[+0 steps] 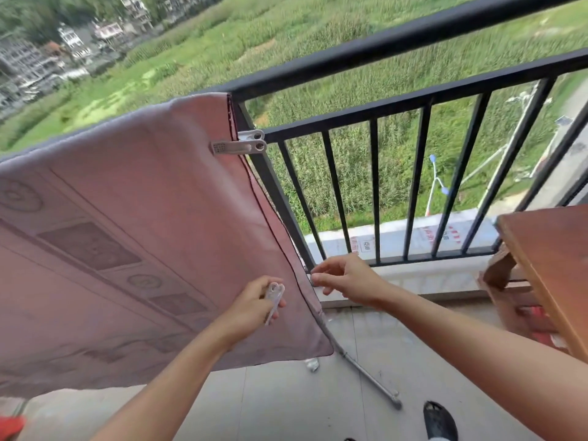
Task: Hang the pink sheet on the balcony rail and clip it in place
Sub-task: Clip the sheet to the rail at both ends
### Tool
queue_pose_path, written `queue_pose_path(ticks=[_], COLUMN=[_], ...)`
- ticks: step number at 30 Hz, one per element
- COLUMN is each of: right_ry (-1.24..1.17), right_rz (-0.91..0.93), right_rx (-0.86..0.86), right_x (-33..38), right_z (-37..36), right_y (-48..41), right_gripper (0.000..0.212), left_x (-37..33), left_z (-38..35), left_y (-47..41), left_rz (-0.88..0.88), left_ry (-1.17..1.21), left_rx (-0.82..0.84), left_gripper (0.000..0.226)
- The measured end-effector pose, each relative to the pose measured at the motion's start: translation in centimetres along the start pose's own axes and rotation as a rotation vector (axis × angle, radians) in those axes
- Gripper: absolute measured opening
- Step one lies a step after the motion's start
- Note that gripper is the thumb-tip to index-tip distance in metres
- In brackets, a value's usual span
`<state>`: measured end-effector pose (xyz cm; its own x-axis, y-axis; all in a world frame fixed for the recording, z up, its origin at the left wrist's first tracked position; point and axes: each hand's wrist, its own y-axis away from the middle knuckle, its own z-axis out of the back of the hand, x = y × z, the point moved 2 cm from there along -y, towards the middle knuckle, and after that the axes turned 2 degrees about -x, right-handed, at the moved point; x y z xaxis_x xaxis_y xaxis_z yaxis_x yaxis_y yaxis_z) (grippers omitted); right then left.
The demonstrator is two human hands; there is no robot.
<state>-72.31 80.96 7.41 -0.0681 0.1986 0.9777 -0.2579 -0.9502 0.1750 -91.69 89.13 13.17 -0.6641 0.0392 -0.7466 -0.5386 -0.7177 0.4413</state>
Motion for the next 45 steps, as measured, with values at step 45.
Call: queue_pose_path(ticks=[45], right_ry=[-0.26], right_rz=[-0.258], right_rx=[-0.24], right_x=[-8.6], right_z=[7.6], right_y=[6.4], right_gripper=[0.016], left_x=[-8.9], left_z=[-2.6], left_y=[-14.9], left_rz=[-0.294], left_ry=[-1.582], left_rx=[0.198], left_gripper=[0.018])
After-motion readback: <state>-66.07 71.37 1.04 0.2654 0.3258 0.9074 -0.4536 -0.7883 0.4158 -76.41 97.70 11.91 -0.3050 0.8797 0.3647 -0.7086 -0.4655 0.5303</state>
